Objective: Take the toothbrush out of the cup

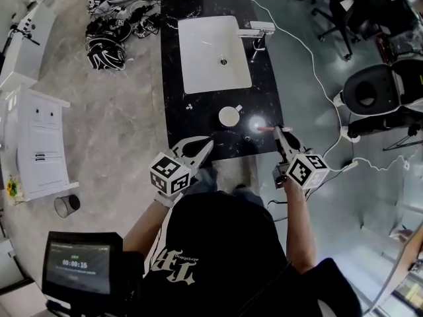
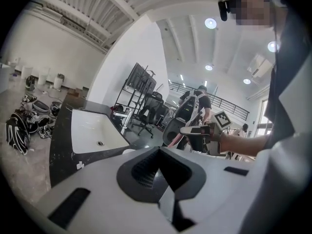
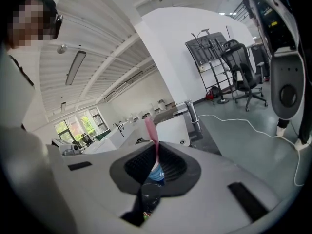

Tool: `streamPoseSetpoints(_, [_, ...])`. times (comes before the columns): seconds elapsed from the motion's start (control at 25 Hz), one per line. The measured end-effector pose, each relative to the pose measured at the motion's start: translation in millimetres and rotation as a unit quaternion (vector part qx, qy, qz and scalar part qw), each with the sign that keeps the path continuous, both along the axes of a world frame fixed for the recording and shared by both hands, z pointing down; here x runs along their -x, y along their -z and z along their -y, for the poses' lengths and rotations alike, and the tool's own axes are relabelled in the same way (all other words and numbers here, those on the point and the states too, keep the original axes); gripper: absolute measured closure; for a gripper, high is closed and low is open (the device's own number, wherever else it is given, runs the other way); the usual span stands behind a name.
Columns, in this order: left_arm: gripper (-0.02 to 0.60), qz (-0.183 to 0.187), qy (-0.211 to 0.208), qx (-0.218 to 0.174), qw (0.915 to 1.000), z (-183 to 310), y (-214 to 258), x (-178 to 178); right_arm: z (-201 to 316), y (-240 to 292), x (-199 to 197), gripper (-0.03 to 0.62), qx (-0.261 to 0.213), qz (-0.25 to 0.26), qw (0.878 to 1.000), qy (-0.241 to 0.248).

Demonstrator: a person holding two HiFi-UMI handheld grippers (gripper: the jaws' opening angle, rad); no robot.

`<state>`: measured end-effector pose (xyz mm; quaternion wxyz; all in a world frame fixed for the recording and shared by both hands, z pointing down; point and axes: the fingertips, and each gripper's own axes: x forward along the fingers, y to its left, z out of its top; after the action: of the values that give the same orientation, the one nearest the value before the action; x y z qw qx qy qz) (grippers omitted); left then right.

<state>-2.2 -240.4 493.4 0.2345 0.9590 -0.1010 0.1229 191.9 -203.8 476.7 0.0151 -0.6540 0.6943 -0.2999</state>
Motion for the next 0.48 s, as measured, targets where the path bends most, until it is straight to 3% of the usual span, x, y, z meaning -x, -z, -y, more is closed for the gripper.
streamPoseSetpoints(0.2, [0.577,0.002,0.015,-0.012,0.9998,-40,6,-6,-35,5,8,0.588,-0.015,-0.007,0.999,0.032])
streamPoseSetpoints(0.48, [0.577,0.011,0.024,-0.016,0.9995,-139,-5,-31,-133,-11,20,0.588,-0.014,-0.015,0.995,0.095])
